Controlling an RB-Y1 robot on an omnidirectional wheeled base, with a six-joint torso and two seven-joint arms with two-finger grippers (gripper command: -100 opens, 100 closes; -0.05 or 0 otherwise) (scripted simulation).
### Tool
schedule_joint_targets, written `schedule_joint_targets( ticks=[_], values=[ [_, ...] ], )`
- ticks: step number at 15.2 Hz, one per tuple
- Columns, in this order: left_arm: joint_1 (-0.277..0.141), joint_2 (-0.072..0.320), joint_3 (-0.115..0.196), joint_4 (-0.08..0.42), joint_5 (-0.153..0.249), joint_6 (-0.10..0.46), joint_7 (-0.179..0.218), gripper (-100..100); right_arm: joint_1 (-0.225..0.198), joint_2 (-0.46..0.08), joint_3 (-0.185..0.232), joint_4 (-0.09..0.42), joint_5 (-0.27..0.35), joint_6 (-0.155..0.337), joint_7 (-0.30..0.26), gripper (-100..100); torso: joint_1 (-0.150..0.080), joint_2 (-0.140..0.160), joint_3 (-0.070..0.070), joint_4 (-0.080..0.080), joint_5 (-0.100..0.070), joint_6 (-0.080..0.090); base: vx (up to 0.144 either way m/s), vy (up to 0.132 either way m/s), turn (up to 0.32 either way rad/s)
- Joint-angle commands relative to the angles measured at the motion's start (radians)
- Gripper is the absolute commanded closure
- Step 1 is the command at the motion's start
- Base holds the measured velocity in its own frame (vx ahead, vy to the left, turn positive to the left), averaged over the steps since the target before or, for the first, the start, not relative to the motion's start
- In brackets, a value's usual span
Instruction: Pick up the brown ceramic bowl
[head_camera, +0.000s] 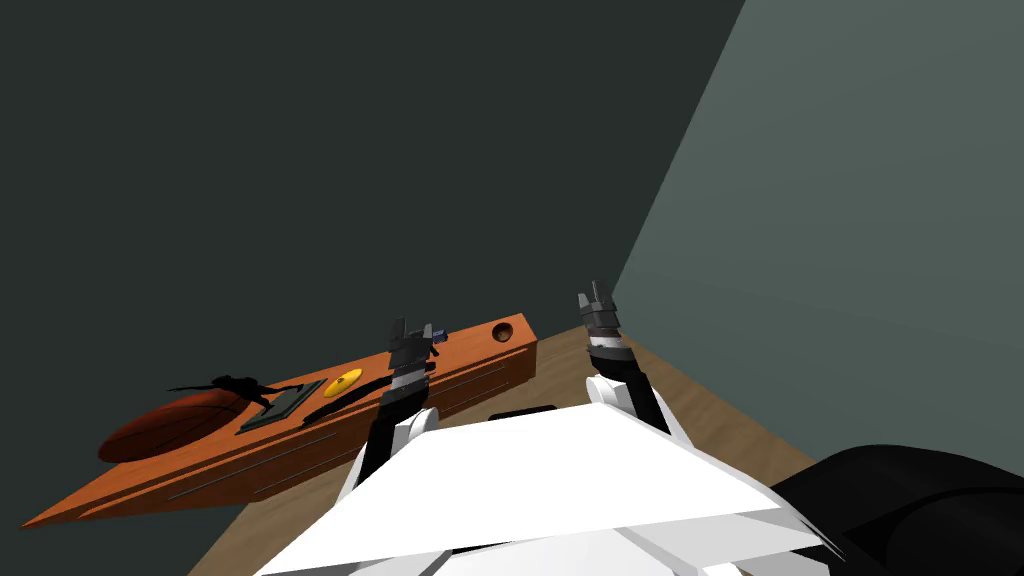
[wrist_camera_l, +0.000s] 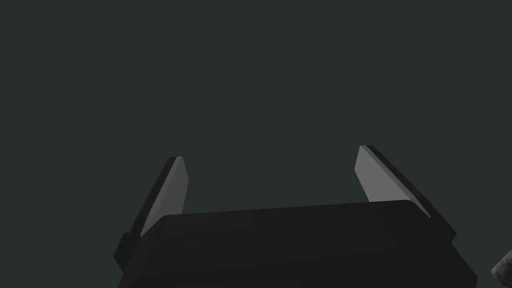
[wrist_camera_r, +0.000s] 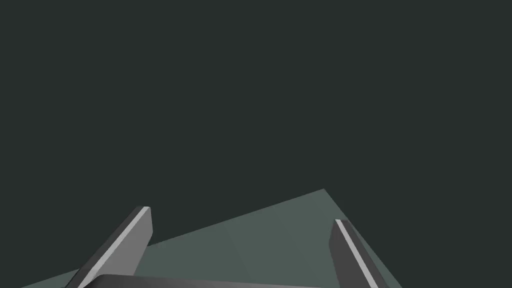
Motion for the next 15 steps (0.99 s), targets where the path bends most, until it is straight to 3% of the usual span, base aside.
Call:
schedule_joint_targets(
  ticks=[1, 7, 8, 15],
  values=[
    [-0.002, 0.028, 0.004, 0.007, 0.000, 0.009, 0.001, -100, 0.000, 0.000, 0.000, 0.000, 0.000, 0.000, 0.000, 0, 0.000, 0.000, 0.000, 0.000, 0.000, 0.000, 0.001, -0.003, -0.044],
    [-0.026, 0.129, 0.044, 0.078, 0.003, 0.106, 0.007, -100, 0.000, 0.000, 0.000, 0.000, 0.000, 0.000, 0.000, 0, 0.000, -0.001, -0.001, 0.000, 0.000, 0.001, 0.009, -0.011, -0.168],
    [-0.026, 0.129, 0.044, 0.078, 0.003, 0.106, 0.007, -100, 0.000, 0.000, 0.000, 0.000, 0.000, 0.000, 0.000, 0, 0.000, -0.001, -0.001, 0.000, 0.000, 0.001, 0.014, -0.011, -0.165],
    [-0.060, 0.174, 0.103, 0.182, 0.007, 0.247, 0.017, -100, 0.000, 0.000, 0.000, 0.000, 0.000, 0.000, 0.000, 0, -0.001, -0.002, -0.001, 0.000, 0.000, 0.001, 0.017, -0.016, -0.241]
  ],
)
